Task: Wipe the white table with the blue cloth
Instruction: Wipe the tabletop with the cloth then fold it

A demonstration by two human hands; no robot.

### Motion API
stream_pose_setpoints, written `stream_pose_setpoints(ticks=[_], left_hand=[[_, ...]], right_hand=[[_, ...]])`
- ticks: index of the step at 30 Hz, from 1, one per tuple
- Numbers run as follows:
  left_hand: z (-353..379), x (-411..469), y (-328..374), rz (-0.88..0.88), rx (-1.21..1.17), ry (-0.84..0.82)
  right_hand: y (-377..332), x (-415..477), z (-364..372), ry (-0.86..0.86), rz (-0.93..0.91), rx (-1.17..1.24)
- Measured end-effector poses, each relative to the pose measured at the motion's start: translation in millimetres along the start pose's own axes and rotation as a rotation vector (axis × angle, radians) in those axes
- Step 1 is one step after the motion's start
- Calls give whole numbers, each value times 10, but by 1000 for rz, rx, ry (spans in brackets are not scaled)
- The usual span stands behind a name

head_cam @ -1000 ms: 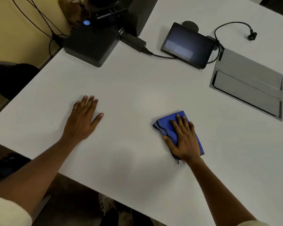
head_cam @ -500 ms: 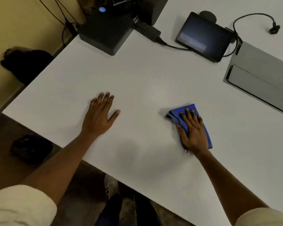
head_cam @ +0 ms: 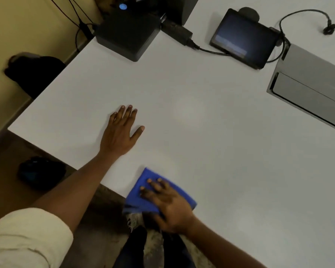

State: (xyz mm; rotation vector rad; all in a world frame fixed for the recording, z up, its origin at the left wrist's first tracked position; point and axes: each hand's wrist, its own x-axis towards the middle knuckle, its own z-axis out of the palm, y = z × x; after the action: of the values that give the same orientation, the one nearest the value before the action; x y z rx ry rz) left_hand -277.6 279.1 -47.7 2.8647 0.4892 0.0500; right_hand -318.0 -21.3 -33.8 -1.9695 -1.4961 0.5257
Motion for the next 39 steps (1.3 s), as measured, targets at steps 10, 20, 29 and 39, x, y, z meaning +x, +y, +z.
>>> stream_pose_setpoints(ticks=[10, 20, 29, 39], left_hand=[[37, 0, -5, 4, -10, 15], [-222, 39, 621, -23, -346, 248], [-473, 333, 2062, -308, -1399, -307], [-196, 493, 2246, -166, -1112, -184]], right_hand=[[-357, 562, -417, 66, 855, 1420], [598, 297, -1757, 843, 971, 1695], [596, 564, -1848, 697, 848, 1287], [1130, 121, -1929, 835, 997, 1178]])
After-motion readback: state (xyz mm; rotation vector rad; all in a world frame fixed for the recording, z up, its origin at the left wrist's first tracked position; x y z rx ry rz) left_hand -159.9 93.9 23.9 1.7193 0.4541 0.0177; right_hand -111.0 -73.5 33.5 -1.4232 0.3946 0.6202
